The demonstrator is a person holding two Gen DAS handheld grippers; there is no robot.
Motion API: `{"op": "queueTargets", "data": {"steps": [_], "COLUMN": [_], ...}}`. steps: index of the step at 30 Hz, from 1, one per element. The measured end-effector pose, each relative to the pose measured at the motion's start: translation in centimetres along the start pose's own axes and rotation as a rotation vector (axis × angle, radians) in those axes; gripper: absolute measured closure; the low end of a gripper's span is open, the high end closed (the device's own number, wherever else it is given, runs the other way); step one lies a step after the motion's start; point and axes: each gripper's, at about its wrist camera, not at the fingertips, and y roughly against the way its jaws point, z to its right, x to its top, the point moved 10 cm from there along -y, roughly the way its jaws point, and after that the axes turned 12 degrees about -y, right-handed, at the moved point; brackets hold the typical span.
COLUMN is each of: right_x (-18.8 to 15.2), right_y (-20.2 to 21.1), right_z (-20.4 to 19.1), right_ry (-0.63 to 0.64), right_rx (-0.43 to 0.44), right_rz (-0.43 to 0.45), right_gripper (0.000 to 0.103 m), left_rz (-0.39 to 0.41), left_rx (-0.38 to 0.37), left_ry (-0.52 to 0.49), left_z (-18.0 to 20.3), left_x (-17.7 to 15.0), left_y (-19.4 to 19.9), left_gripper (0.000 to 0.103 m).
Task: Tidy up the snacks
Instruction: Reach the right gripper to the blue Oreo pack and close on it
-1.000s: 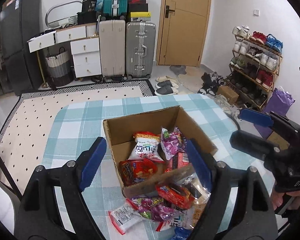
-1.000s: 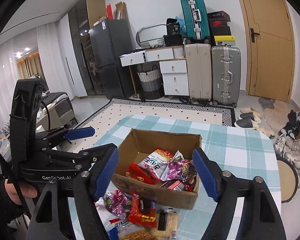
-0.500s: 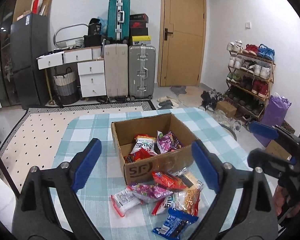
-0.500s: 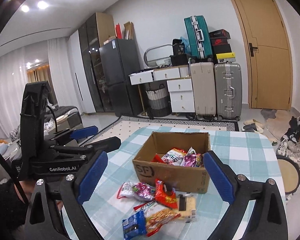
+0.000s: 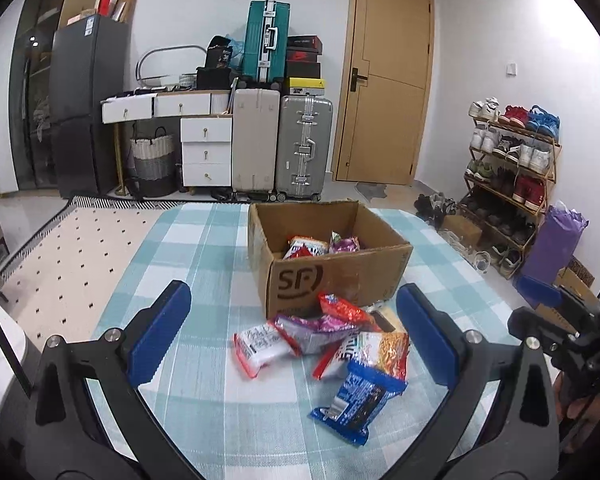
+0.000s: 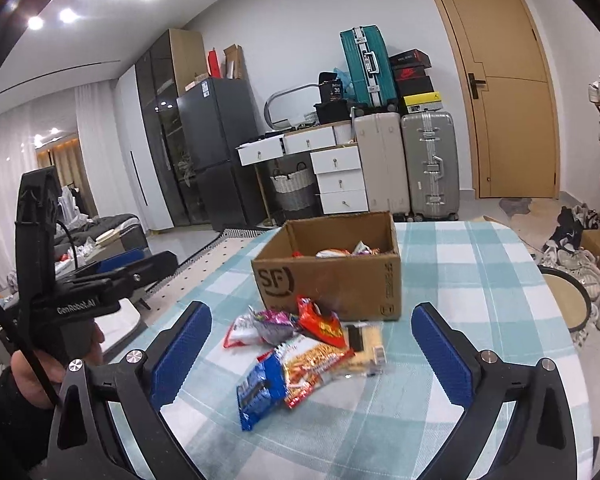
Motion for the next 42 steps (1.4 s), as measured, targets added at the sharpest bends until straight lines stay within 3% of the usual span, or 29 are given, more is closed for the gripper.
{"op": "queueTargets", "data": {"steps": [11, 14, 23, 32, 35, 42], "right_x": [-5.7, -7.0, -10.6, -12.1, -12.3, -13.0], "right_y": [-3.1, -4.2, -7.7, -10.2, -11.2, -13.7], "right_z": [1.5, 1.4, 0.0, -0.6, -1.0, -1.8], "right_ry": [-0.051, -0.098, -0.203, -0.237, -0.257, -0.288], "right_rx": [0.003, 0.069, 0.150, 0.150, 0.154, 0.148], "right_rz": [-0.110, -0.164, -0.344, -0.415, -0.439, -0.487], "right_gripper": [0.001, 0.001, 0.001, 0.001, 0.015, 0.027], "left_rz": [-0.079, -0.124, -0.142, -0.168, -0.178, -0.189], "left_rx": [0.032, 0.028, 0.008, -0.024, -0.034, -0.037], "left_ry": [0.061, 0.051, 0.050, 0.114, 0.136, 0.180], "left_z": [-1.7, -1.3, -0.4, -1.3, -1.7, -2.6], "left_x": [-6.8, -8.4, -10.4, -11.6, -12.1, -12.7], "left_y": [-3.9, -5.4, -7.5, -8.6, -8.7, -8.8], "left_gripper": [0.000, 0.000, 0.000, 0.000, 0.000, 0.000]}}
